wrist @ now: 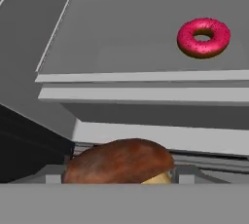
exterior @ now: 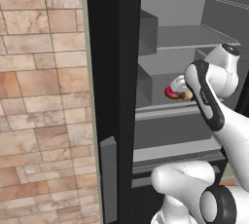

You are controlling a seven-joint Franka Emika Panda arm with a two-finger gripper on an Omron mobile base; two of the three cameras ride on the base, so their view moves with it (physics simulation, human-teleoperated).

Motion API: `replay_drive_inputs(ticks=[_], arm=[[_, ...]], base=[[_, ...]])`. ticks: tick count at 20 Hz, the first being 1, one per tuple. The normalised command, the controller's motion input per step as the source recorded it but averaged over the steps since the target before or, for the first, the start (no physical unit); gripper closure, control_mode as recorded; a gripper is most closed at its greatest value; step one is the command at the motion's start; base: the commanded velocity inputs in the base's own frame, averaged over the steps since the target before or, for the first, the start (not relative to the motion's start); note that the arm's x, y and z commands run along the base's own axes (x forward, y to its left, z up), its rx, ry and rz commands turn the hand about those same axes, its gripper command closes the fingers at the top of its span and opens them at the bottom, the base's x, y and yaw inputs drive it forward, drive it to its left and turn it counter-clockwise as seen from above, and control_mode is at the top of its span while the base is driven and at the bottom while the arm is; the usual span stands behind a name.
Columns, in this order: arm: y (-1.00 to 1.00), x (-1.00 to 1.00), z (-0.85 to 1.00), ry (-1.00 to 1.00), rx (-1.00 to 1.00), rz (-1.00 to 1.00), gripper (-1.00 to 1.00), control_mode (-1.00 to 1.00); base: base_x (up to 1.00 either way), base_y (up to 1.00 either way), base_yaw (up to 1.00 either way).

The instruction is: Place the ketchup and mustard from the counter to the top shelf of the fridge. If the existing items in the fridge are on the top shelf, move them to other shelves.

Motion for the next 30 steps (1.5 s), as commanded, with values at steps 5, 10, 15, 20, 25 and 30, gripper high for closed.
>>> replay_drive_inputs(ticks=[5,10,15,20,25,30], arm=[[0.02,0.18,-0.5,-0.09,0.0,0.14,1.0,-1.0],[0.2,0.32,-0.49,-0.21,0.0,0.03,1.0,-1.0],[0.1,0.57,-0.09,-0.09,-0.02,0.0,1.0,-1.0],[0.0,0.46,0.0,0.0,0.0,0.0,1.0,-1.0],[0.04,0.33,-0.06,0.0,0.0,0.0,1.0,-1.0],[0.11,0.23,-0.35,-0.03,0.0,0.0,1.0,-1.0]], base=[[0.0,0.0,0.0],[0.0,0.0,0.0],[0.0,0.0,0.0],[0.0,0.0,0.0],[0.0,0.0,0.0],[0.0,0.0,0.0]])
